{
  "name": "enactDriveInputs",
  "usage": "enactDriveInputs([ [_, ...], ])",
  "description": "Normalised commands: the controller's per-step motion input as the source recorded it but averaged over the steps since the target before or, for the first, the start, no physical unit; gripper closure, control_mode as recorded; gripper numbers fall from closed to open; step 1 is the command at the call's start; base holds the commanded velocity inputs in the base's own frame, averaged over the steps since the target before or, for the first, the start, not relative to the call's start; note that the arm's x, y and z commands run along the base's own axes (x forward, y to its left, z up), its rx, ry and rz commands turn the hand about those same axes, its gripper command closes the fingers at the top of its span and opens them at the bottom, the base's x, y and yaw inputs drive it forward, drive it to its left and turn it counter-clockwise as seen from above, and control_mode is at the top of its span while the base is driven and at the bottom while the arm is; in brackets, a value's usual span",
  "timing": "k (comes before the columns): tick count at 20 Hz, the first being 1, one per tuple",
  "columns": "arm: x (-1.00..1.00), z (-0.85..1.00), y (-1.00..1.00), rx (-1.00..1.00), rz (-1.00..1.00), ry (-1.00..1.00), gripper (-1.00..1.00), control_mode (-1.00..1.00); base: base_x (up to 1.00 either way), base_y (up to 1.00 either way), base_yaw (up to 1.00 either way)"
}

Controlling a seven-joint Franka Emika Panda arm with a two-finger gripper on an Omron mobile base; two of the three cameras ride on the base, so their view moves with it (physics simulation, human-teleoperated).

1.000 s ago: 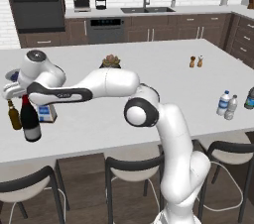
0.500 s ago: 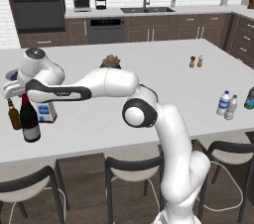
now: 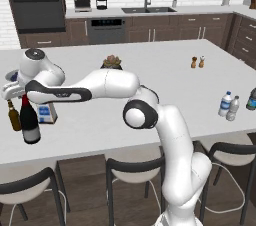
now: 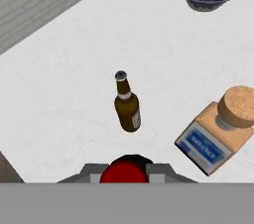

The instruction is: Move the plastic bottles in the middle to the plastics group, and the glass bottles in the middle to the glass group.

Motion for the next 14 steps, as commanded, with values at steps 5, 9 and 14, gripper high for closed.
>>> enactDriveInputs([
  [5,0.00,0.00,0.00,0.00,0.00,0.00,-1.00,-1.00,0.00,0.00,0.00],
  [9,0.00,0.00,0.00,0.00,0.00,0.00,-1.00,-1.00,0.00,0.00,0.00],
  [14,0.00,0.00,0.00,0.00,0.00,0.00,-1.00,-1.00,0.00,0.00,0.00],
])
